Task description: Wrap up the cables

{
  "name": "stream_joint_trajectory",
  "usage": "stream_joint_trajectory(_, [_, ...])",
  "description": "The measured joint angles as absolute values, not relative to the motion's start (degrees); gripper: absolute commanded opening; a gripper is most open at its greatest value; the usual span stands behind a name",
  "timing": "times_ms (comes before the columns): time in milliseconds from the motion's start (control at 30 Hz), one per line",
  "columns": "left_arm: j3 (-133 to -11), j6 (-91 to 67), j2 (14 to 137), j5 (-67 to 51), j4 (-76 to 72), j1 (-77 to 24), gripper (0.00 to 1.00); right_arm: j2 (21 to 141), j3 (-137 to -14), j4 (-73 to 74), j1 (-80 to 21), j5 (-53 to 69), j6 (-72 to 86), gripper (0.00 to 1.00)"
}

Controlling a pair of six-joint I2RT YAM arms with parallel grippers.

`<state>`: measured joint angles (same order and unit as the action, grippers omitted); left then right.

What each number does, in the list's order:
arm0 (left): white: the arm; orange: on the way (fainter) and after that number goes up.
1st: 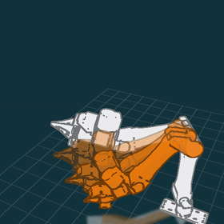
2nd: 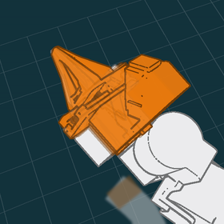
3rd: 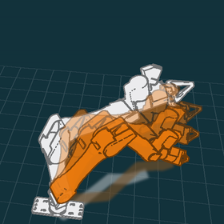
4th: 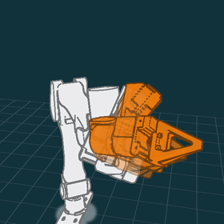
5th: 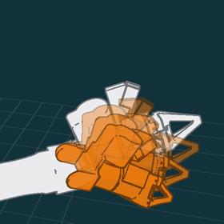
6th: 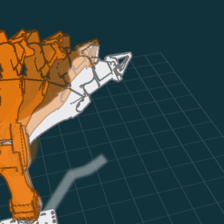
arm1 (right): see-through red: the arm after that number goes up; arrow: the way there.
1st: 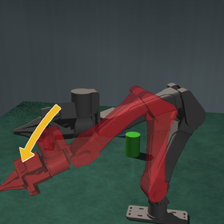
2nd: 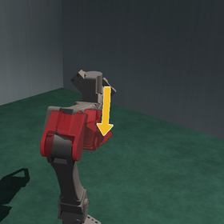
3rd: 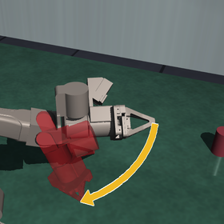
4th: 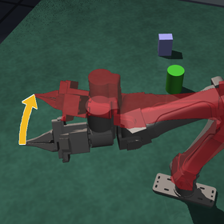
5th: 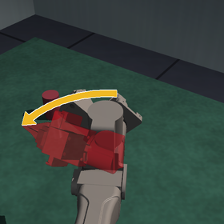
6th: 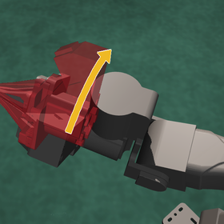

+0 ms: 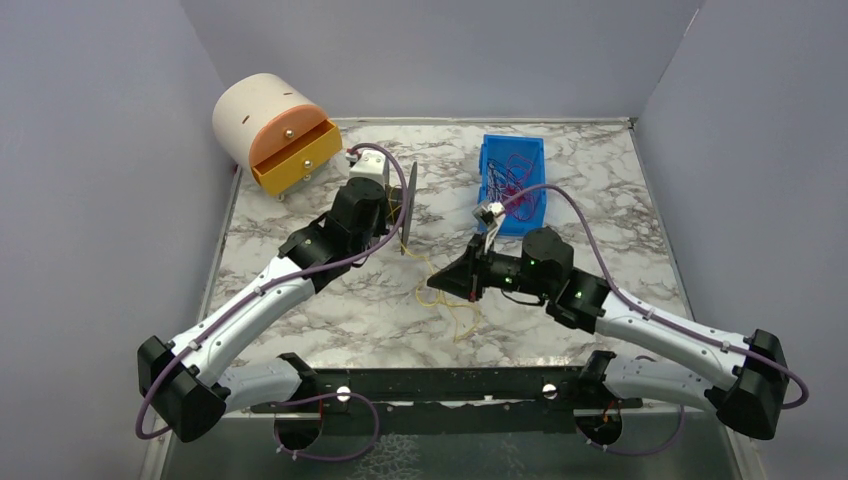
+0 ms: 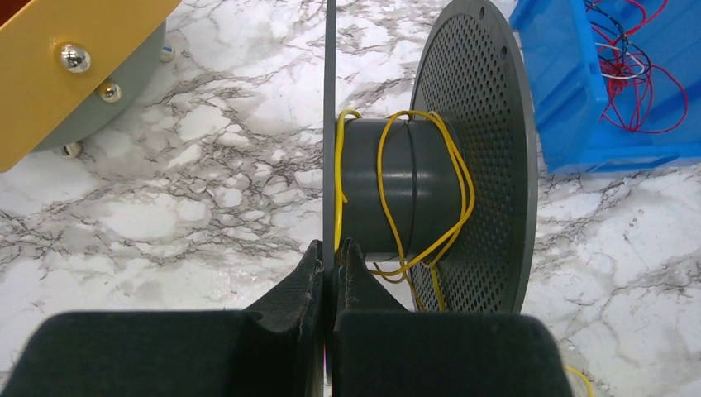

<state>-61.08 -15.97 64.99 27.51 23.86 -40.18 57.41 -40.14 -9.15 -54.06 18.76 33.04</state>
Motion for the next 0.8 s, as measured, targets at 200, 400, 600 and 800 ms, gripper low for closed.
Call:
stream_joint_trajectory(200, [-60.3, -14.7, 65.0, 27.5, 25.0, -41.5, 0.00, 60.9, -49.7, -2.5, -54.1, 17.1, 30.4, 0.01])
stream_joint_trajectory(400, [-59.0, -13.7, 65.0, 27.6, 26.2, -43.6, 0.00, 64.2, -59.9, 5.5, -54.1, 12.2, 26.0, 0.01])
stream_joint_trajectory(600, [-58.2, -12.1, 64.8, 27.6, 27.1, -46.1, 0.00, 65.6, -65.0, 11.8, -54.1, 6.6, 20.4, 0.01])
stream_joint_trajectory(800, [-56.3, -9.8, 63.4, 27.7, 27.6, -48.8, 0.00, 67.4, -69.5, 16.0, -54.1, 2.0, 14.3, 0.01])
